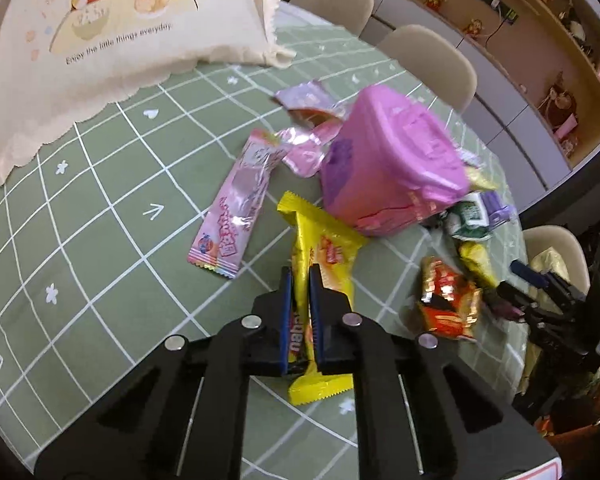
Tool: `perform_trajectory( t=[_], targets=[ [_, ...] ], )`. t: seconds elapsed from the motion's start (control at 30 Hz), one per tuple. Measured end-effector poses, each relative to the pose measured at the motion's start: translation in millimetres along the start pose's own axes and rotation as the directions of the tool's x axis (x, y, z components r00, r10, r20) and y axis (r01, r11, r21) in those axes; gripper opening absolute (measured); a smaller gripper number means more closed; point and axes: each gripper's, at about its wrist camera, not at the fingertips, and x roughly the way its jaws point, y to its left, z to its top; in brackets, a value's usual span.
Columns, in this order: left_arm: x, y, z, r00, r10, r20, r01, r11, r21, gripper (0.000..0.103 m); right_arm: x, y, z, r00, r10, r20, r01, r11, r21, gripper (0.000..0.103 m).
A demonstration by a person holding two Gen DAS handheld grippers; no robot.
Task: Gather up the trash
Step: 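Carry the wafer pack and chips bag to the yellow trash bag and release both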
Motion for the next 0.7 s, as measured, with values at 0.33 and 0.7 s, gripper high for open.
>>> perform_trajectory(
  t=[0.33, 0.7],
  targets=[
    [-46, -40, -21, 0.995, -0.035, 0.096, 0.029, 0.998, 0.062, 0.008, -8, 4, -9, 0.998, -0.016, -0.057, 0.015, 1.000, -0.022, 0.010],
    [-99, -110, -35, 0.979, -0.044, 0.199, 0.009, 0.984, 0.177, 0.008, -141, 0, -23, 0.983, -0.046, 0.177, 0.033, 0.997, 0.075, 0.009]
  ],
)
